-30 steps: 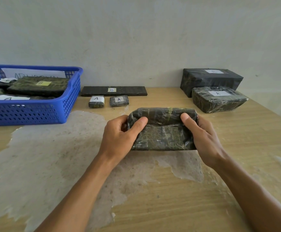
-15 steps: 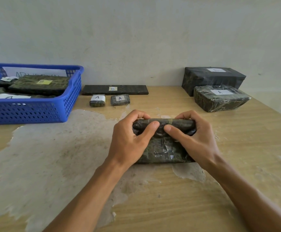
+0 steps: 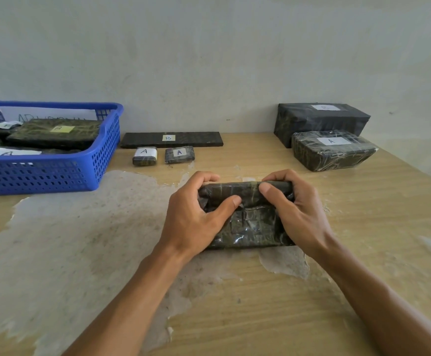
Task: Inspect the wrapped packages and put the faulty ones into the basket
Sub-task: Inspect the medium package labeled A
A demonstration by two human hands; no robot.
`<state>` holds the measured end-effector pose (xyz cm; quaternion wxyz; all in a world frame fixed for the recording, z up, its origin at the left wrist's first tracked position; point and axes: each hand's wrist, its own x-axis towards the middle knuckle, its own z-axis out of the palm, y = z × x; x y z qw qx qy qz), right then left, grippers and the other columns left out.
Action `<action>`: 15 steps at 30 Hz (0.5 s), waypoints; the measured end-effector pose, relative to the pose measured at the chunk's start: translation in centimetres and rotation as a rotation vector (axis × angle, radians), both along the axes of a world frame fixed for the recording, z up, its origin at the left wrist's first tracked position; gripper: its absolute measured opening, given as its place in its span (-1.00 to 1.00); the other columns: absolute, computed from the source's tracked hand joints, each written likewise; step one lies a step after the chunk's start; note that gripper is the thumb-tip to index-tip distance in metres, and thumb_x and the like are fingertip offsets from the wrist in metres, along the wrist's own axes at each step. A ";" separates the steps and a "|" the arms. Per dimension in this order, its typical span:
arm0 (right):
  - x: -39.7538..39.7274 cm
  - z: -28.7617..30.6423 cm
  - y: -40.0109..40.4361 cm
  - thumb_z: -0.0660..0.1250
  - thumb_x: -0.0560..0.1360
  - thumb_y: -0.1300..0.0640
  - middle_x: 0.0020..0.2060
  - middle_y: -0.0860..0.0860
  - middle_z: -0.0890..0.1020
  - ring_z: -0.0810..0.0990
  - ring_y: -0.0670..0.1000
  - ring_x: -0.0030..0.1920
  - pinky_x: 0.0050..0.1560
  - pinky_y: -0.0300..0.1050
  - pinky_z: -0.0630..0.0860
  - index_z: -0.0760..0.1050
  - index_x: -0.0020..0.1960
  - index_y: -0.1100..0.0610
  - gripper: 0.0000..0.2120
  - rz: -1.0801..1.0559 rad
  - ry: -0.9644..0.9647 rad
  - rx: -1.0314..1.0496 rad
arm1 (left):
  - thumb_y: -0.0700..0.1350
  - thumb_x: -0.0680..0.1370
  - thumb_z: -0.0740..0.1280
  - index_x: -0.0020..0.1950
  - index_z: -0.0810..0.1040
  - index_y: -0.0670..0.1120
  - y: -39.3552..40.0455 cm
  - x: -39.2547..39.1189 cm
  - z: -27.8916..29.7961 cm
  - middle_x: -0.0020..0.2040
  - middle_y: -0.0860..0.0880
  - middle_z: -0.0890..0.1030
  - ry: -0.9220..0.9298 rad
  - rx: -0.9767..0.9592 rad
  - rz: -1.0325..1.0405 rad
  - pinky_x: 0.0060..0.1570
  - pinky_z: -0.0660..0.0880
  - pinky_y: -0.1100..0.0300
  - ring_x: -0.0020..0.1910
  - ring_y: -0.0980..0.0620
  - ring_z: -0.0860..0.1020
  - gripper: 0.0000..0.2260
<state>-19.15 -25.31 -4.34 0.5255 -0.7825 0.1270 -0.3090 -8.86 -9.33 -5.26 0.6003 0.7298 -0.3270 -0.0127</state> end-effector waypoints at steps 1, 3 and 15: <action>0.1 0.0 -0.1 0.36 0.60 0.17 -0.24 -0.04 0.63 0.60 -0.14 -0.26 -0.31 -0.25 0.53 0.57 -0.01 0.17 -0.93 -0.021 -0.014 0.012 | -0.01 0.43 0.56 0.19 0.54 0.00 0.1 0.2 0.0 -0.04 0.12 0.66 -0.001 0.018 0.018 -0.09 0.53 0.42 -0.07 0.28 0.62 -0.62; 0.1 0.0 -0.5 0.35 0.61 0.19 -0.24 -0.05 0.62 0.59 -0.19 -0.27 -0.32 -0.29 0.52 0.56 0.01 0.19 -0.93 -0.057 -0.055 0.069 | 0.00 0.44 0.55 0.21 0.54 0.02 0.2 0.4 0.1 -0.02 0.11 0.65 0.029 0.032 0.047 -0.11 0.53 0.44 -0.05 0.30 0.59 -0.61; 0.2 -0.2 -1.4 0.14 0.71 0.22 -0.16 -0.07 0.63 0.57 -0.14 -0.16 -0.19 -0.27 0.53 0.57 0.12 0.06 -0.76 -0.038 -0.064 0.075 | -0.08 0.54 0.45 0.18 0.50 0.01 0.4 0.6 0.8 -0.03 -0.02 0.61 0.205 0.016 0.007 -0.33 0.61 0.24 -0.14 0.10 0.66 -0.75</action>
